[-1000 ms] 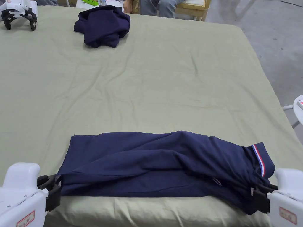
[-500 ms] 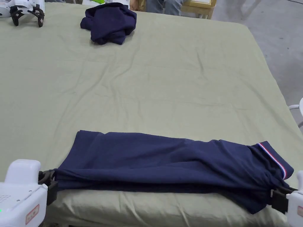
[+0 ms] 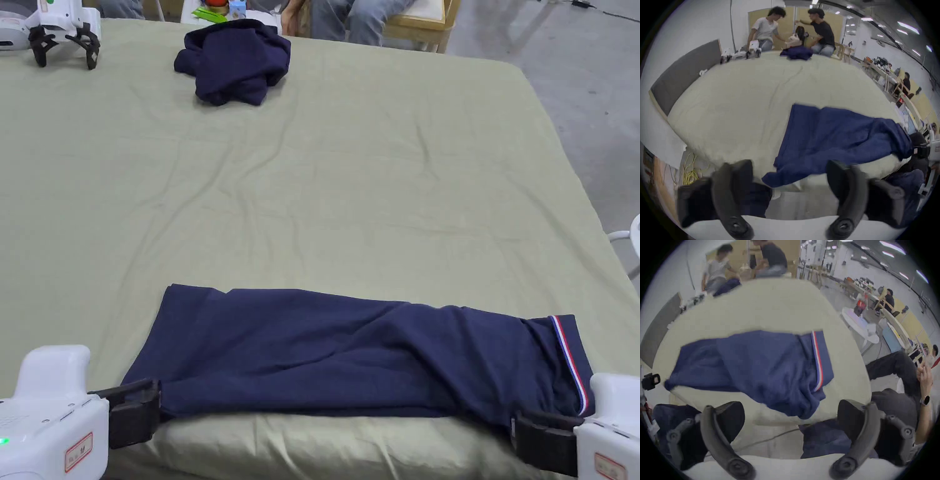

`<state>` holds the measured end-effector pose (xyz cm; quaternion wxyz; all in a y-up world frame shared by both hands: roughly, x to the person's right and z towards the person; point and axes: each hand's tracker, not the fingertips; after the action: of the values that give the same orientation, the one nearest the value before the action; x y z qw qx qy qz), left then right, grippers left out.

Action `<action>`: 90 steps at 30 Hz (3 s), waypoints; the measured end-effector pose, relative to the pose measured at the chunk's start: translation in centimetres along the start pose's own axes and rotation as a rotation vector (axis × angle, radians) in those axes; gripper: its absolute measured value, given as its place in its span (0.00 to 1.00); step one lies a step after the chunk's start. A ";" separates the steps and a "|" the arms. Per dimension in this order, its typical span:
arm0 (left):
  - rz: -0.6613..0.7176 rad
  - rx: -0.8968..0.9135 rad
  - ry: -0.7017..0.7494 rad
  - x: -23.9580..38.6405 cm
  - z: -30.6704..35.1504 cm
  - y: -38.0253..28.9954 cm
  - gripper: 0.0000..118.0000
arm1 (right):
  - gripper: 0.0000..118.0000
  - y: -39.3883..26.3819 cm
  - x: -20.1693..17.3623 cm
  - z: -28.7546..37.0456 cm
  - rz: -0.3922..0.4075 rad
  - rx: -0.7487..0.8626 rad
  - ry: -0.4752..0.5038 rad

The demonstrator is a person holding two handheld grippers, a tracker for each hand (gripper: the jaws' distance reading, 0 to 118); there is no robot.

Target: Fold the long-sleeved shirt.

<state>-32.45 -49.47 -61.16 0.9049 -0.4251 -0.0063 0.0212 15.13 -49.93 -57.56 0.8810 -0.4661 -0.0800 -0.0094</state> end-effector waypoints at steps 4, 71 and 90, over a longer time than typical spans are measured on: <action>-0.060 0.070 -0.061 2.4 1.8 2.8 0.89 | 0.97 3.2 -2.5 3.2 0.021 0.110 0.077; 0.131 -0.140 -0.173 -8.5 -10.4 8.5 0.00 | 0.01 2.9 -15.6 -1.6 0.229 -0.019 0.359; 0.245 -0.206 -0.082 -19.3 -8.7 10.8 0.00 | 0.01 3.9 -15.5 -1.5 0.210 -0.006 0.370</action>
<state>-51.82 -50.09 -74.85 0.8460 -0.5121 0.0065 0.1481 0.34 -49.89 -63.91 0.8754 -0.4650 0.1321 -0.0032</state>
